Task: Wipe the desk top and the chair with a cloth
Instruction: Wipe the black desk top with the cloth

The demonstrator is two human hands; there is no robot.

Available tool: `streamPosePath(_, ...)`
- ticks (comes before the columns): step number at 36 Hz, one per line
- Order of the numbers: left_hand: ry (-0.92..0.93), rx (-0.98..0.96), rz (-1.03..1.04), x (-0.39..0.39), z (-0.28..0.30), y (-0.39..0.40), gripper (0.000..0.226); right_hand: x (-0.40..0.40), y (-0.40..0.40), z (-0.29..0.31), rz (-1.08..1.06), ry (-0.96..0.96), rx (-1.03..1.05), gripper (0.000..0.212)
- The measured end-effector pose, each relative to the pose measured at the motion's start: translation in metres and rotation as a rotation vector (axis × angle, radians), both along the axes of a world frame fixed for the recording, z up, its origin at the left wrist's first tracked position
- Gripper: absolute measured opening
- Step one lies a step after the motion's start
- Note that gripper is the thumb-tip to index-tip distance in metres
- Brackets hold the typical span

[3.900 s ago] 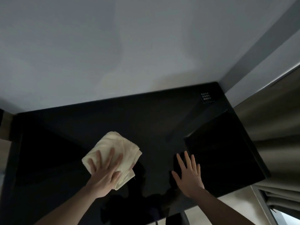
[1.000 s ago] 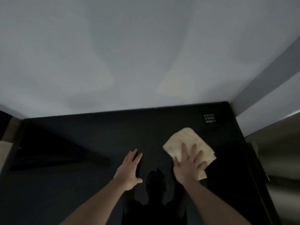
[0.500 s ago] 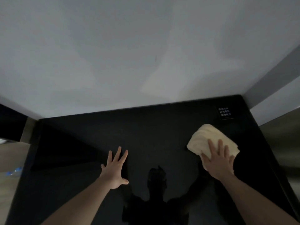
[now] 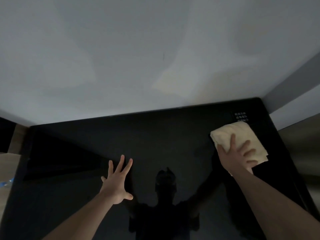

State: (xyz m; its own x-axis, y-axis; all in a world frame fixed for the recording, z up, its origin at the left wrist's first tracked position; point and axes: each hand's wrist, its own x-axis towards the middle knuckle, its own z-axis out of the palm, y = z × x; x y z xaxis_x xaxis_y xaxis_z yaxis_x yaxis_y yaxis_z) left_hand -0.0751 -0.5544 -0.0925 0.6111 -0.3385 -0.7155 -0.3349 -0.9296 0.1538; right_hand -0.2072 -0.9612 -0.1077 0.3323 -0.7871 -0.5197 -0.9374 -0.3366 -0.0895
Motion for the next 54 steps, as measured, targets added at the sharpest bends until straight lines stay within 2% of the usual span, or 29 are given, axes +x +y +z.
streamPosePath(7,-0.011,-0.047,-0.069,0.006,0.004,0.017,0.137,0.017,0.080,-0.009,0.080,0.009,-0.014,0.075)
streamPosePath(13,-0.114,-0.171,-0.142,0.008,0.004,0.081,0.102,0.039,0.186,-0.009,0.123,0.011,-0.019,0.074)
streamPosePath(16,-0.157,-0.187,-0.136,0.018,0.005,0.137,0.093,0.057,0.251,-0.005,0.123,-0.002,-0.005,0.075)
streamPosePath(23,-0.235,-0.032,-0.050,0.050,0.009,0.290,0.095,0.108,0.435,0.002,0.264,-0.031,0.080,0.080)
streamPosePath(26,-0.206,0.033,0.015,0.066,0.012,0.339,0.106,0.114,0.486,0.004,0.376,-0.033,0.129,0.080)
streamPosePath(30,-0.140,0.085,0.121,0.084,0.011,0.368,0.127,0.101,0.480,0.003,0.453,-0.024,0.148,0.078)
streamPosePath(35,-0.119,0.130,0.141,0.096,0.007,0.364,0.138,0.090,0.433,0.001,0.492,-0.056,0.137,0.082)
streamPosePath(44,-0.107,0.024,0.223,0.102,-0.004,0.374,0.139,0.110,0.383,-0.001,0.186,-0.031,0.042,0.078)
streamPosePath(54,-0.147,-0.038,0.151,0.107,-0.007,0.391,0.136,0.150,0.434,0.000,-0.015,-0.015,0.001,0.078)
